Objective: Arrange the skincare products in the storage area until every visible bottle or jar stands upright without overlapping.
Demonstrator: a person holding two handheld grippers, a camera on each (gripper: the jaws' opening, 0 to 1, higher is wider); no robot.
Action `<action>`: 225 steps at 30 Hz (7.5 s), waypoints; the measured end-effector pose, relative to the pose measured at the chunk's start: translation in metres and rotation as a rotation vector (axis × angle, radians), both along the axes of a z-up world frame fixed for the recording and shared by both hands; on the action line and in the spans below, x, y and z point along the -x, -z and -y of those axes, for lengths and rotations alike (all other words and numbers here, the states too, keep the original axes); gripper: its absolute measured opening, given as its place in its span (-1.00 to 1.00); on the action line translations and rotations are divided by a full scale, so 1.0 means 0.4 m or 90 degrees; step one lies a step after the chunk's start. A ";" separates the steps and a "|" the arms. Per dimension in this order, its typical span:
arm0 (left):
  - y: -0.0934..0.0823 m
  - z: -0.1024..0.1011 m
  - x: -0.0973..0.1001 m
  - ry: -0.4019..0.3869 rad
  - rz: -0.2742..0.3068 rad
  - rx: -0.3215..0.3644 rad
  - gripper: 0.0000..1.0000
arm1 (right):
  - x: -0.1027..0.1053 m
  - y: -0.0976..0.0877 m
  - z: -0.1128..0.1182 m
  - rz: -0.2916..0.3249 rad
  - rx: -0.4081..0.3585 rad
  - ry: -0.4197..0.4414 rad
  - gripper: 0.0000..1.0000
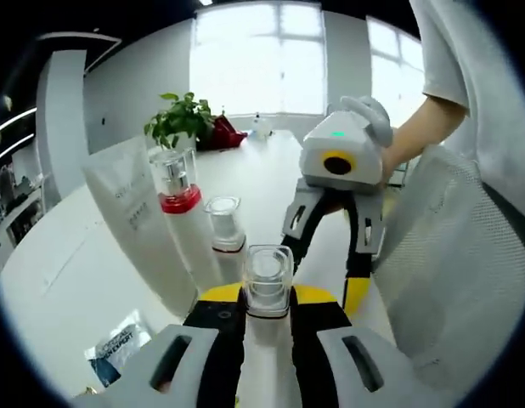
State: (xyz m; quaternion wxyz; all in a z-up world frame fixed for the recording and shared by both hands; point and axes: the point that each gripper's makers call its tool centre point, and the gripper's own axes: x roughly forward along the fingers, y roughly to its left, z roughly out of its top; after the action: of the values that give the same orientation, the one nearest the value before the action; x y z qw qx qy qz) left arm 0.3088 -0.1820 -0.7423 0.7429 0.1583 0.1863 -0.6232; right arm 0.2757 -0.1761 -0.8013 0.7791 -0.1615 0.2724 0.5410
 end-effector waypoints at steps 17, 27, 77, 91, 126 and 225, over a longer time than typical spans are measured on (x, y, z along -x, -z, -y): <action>0.002 0.022 -0.095 -0.008 0.011 0.010 -0.70 | 0.016 -0.011 0.075 -0.012 0.001 0.081 0.10; 0.007 0.022 -0.111 -0.021 0.000 0.025 -0.70 | 0.005 -0.020 0.104 -0.019 -0.017 0.129 0.30; -0.047 -0.117 -0.040 -0.155 -0.065 0.022 0.01 | -0.003 -0.078 0.097 -0.017 -0.045 0.170 0.70; -0.050 -0.269 0.029 -0.352 -0.139 0.023 0.70 | 0.016 -0.132 0.063 -0.007 -0.064 0.157 0.81; -0.091 -0.515 0.233 -0.548 -0.129 0.037 0.98 | 0.092 -0.249 0.029 0.023 -0.101 0.145 0.95; 0.219 -0.358 -0.207 -0.589 -0.249 -0.278 0.75 | 0.067 -0.209 0.070 -0.004 -0.033 0.251 0.89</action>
State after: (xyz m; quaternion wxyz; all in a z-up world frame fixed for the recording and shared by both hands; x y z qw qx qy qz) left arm 0.3917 -0.0387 -0.8298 0.8407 0.0916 0.4964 -0.1958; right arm 0.2489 -0.2043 -0.7177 0.8730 -0.0836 0.2869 0.3854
